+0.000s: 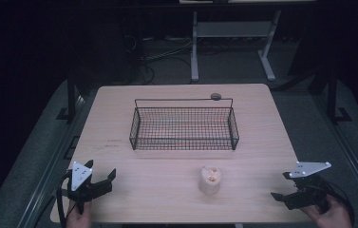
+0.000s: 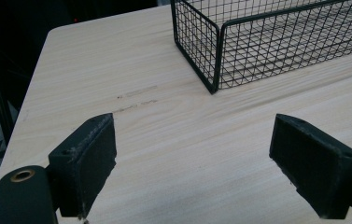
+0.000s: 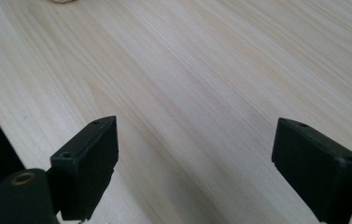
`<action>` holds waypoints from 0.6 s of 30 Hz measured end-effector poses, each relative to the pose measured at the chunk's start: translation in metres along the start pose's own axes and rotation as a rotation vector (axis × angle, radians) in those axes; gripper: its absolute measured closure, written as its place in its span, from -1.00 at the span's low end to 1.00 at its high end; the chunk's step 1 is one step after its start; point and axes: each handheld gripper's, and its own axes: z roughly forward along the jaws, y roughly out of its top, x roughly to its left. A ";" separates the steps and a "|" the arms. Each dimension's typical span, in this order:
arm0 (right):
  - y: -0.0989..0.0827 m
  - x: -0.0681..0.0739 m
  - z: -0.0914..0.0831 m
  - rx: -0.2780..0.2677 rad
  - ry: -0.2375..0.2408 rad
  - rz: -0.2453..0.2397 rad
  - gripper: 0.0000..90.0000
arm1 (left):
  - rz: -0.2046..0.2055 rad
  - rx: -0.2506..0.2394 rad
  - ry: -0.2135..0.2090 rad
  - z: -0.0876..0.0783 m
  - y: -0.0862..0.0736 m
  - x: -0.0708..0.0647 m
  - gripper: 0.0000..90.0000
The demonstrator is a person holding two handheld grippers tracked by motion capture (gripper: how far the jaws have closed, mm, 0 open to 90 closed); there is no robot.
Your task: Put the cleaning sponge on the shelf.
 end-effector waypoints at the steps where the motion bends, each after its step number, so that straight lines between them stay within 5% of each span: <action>1: 0.001 0.000 0.000 0.004 0.003 -0.010 -0.69 | 0.005 0.003 0.000 0.000 0.000 0.000 -0.69; 18: 0.039 0.014 0.006 0.066 0.078 -0.132 -0.68 | -0.005 -0.006 -0.020 0.001 0.001 -0.001 -0.69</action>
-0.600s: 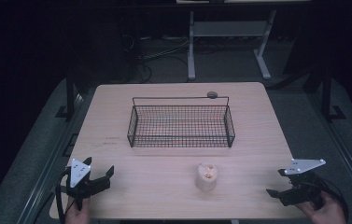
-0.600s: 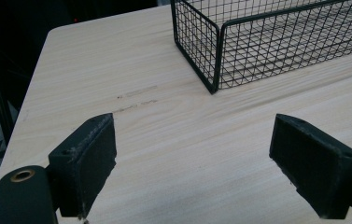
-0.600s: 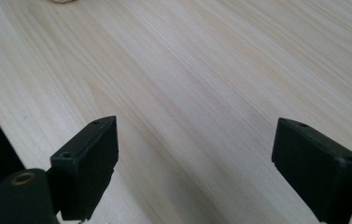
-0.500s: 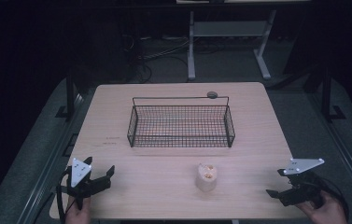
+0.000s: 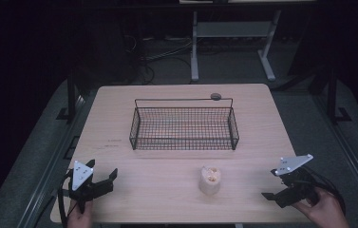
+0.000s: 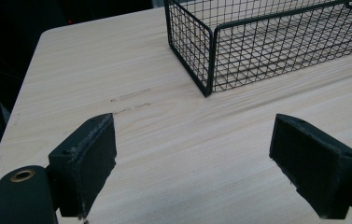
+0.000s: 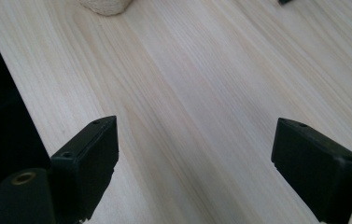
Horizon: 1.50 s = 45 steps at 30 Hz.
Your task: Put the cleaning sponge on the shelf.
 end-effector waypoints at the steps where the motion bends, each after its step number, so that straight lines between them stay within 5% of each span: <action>1: 0.000 0.000 0.000 0.000 0.000 0.000 -0.68 | 0.000 0.000 0.000 0.000 0.000 0.000 -0.69; 45: 0.094 0.022 0.008 0.095 0.092 -0.258 -0.68 | 0.018 -0.012 -0.002 -0.002 0.002 0.000 -0.69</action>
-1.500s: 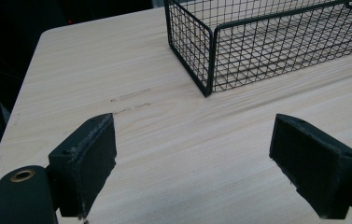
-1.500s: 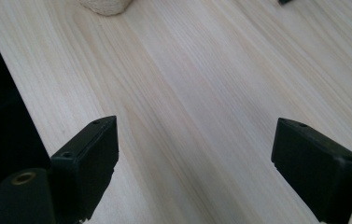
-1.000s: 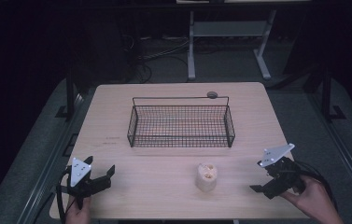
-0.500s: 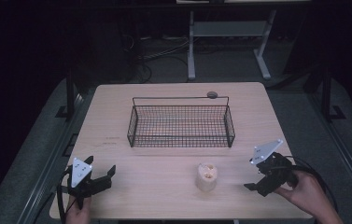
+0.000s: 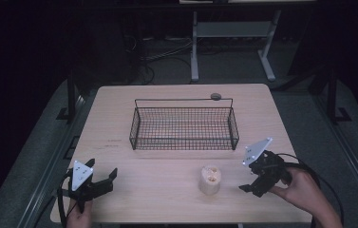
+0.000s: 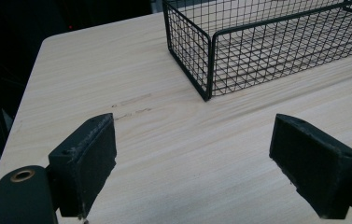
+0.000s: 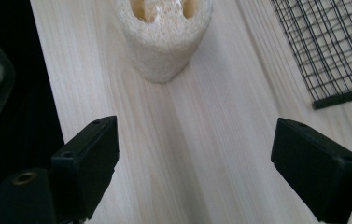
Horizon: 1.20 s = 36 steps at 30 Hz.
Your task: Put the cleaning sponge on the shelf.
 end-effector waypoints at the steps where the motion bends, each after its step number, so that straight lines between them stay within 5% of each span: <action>1: 0.002 0.000 0.000 0.000 0.001 -0.005 -0.68 | 0.000 0.000 0.000 0.000 0.000 0.000 -0.69; 36: 0.064 0.007 0.036 0.073 0.079 -0.149 -0.68 | -0.010 -0.010 -0.002 -0.002 0.001 0.002 -0.69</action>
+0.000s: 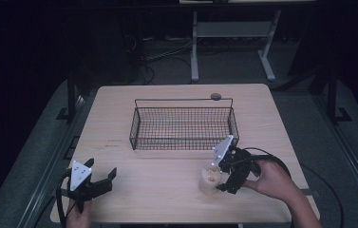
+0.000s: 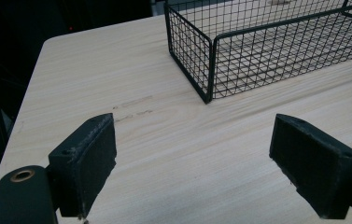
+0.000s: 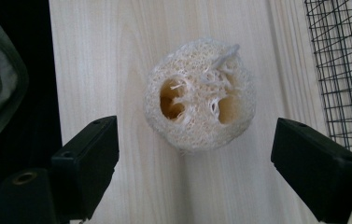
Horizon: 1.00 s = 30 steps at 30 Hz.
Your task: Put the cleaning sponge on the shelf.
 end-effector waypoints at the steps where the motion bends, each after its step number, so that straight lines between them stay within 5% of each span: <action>1: 0.001 0.000 0.001 0.003 -0.001 -0.001 -0.68 | 0.000 -0.001 -0.001 0.000 0.000 0.000 -0.69; 30: 0.024 -0.008 0.025 0.093 0.038 -0.042 -0.56 | -0.003 0.000 -0.002 -0.001 0.000 0.001 -0.69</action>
